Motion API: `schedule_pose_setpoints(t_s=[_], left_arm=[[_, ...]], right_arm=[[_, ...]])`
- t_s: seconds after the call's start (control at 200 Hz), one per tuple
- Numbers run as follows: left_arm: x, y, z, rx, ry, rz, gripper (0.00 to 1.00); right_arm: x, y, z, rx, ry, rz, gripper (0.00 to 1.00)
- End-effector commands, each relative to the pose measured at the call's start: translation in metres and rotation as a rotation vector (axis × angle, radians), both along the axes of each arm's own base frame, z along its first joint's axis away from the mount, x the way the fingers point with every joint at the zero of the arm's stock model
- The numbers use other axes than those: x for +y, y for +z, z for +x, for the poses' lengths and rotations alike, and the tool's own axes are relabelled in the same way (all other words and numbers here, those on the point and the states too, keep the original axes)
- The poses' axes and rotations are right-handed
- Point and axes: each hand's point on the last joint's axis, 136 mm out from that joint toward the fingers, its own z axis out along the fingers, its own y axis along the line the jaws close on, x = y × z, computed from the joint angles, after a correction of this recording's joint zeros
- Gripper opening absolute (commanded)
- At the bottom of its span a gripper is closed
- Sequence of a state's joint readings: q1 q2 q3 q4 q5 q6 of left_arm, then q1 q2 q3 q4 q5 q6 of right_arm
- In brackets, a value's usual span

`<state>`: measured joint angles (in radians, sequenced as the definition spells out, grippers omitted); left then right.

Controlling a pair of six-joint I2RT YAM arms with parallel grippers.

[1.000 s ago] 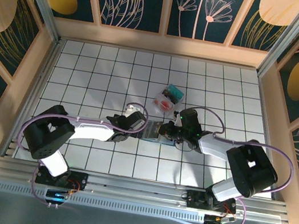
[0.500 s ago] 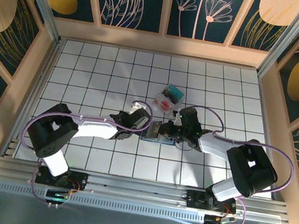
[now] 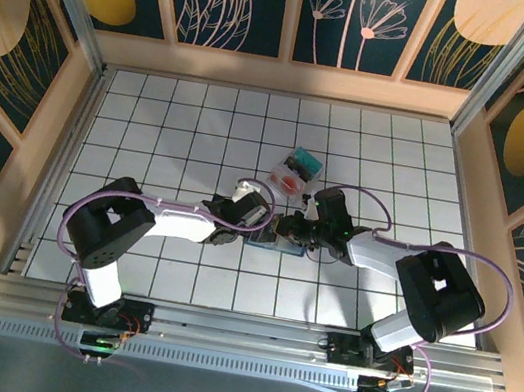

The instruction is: Take the credit cards out of the card holder

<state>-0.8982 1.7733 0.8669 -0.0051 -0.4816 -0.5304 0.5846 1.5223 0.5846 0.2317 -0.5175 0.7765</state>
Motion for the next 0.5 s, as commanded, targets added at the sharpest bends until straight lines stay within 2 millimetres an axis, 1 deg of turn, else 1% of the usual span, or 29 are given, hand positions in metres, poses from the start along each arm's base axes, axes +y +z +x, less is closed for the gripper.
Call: schedule_pose_setpoints(t_s=[0.0, 0.195, 0.31, 0.495], left_arm=[[0.027, -0.019, -0.011, 0.041, 0.017, 0.131, 0.99], [0.033, -0.022, -0.016, 0.051, 0.025, 0.134, 0.99], [0.035, -0.024, -0.017, 0.056, 0.028, 0.138, 0.99], [0.037, -0.025, -0.019, 0.060, 0.031, 0.138, 0.99]], right_arm=[[0.003, 0.004, 0.004, -0.010, -0.008, 0.031, 0.12], [0.000, 0.003, 0.004, -0.008, -0.014, 0.029, 0.13], [-0.002, 0.006, 0.004, -0.016, -0.019, 0.033, 0.18], [-0.006, 0.007, 0.004, -0.022, -0.029, 0.041, 0.18]])
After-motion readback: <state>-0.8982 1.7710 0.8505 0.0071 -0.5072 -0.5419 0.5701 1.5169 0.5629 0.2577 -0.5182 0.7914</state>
